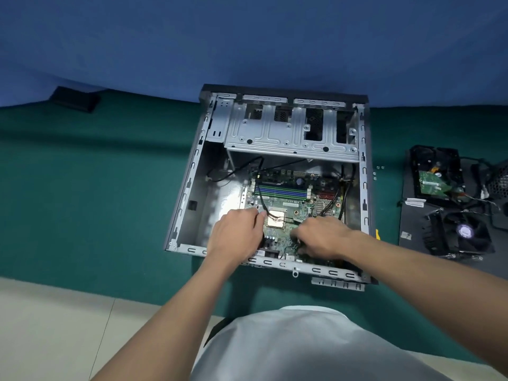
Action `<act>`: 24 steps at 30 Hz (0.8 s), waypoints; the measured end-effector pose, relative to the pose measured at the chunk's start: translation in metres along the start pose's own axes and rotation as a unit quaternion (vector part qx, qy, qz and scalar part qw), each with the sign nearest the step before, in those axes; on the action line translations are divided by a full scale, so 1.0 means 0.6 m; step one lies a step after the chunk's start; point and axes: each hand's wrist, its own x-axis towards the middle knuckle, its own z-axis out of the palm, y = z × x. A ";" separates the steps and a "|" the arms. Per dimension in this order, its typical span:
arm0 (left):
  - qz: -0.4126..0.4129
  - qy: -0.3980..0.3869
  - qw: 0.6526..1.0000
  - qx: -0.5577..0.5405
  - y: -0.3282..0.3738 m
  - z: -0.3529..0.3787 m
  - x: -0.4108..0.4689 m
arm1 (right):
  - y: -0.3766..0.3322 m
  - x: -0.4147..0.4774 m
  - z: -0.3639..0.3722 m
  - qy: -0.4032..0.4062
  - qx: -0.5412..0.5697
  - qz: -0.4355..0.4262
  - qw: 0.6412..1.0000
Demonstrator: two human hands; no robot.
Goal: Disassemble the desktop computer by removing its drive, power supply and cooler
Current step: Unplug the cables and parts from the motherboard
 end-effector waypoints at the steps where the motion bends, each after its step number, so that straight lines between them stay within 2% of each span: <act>1: 0.006 0.016 1.000 0.006 0.001 0.001 -0.001 | -0.004 0.003 0.000 -0.003 -0.012 -0.002 1.000; 6: 0.035 0.121 0.992 0.007 0.008 -0.002 -0.012 | -0.030 0.014 0.004 -0.012 -0.113 0.013 0.993; 9: 0.047 0.158 0.986 0.013 0.010 -0.006 -0.019 | -0.033 0.017 0.003 -0.030 -0.140 0.016 0.990; 13: 0.051 0.166 0.985 0.007 0.010 -0.008 -0.022 | -0.023 0.017 0.007 -0.054 -0.154 0.013 0.987; 18: 0.046 0.178 0.983 0.000 0.010 -0.006 -0.019 | -0.012 0.027 0.009 -0.063 -0.117 0.001 0.991; 24: 0.037 0.172 0.984 -0.007 0.006 -0.004 -0.019 | -0.008 0.026 0.033 -0.007 -0.098 0.001 0.995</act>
